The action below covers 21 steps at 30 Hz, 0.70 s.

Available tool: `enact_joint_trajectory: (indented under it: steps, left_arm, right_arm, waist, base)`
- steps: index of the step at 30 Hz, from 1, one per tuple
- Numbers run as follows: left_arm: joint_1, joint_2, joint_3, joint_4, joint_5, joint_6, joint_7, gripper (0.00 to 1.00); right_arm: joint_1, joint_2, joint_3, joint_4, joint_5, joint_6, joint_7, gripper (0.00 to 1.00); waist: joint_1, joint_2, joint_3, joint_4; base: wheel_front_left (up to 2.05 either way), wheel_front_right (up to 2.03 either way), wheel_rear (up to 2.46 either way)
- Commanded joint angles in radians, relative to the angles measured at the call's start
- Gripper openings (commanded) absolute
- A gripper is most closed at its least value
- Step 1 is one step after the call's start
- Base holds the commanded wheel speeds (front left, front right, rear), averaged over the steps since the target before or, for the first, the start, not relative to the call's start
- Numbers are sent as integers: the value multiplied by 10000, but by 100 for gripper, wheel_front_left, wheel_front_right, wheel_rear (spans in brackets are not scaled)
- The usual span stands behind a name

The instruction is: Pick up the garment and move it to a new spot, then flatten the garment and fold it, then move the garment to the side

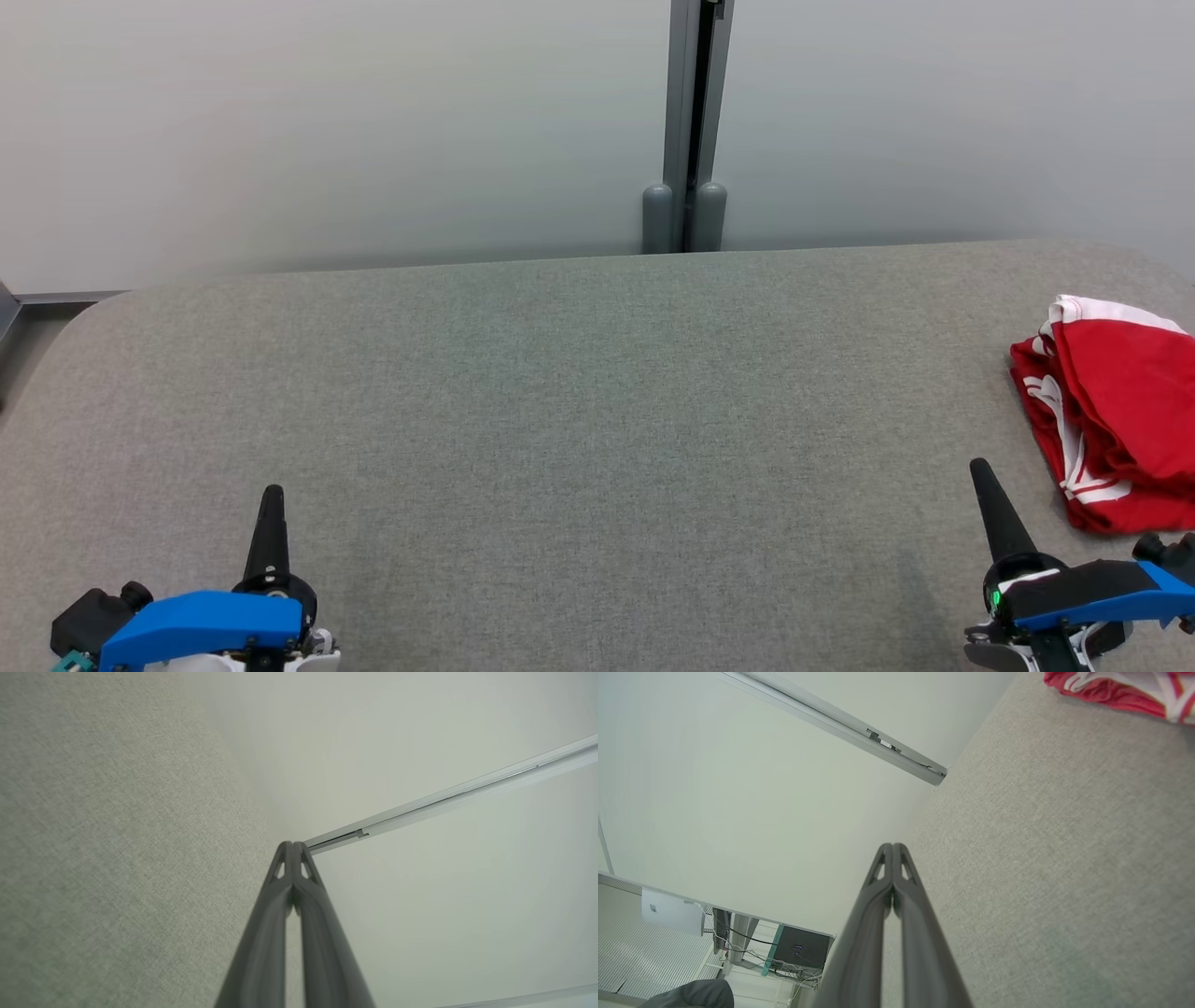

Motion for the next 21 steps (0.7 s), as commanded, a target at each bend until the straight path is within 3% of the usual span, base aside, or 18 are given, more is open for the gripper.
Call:
enact_joint_trajectory:
  steps: [1, 21]
  left_arm:
    - [-310, 11, 109, -157, -280, -62, 93, 0]
    - [-458, -26, 301, -347, -1990, -88, 577, 0]
  right_arm:
    - [-202, 28, -55, -127, 318, 3, 45, 0]
    - [-317, 89, -168, -203, 2154, 3, 305, 0]
  waist:
    - [0, -1, 3, 1]
    - [0, -1, 40, 11]
  base:
    - [0, 0, 0]
    - [0, 0, 0]
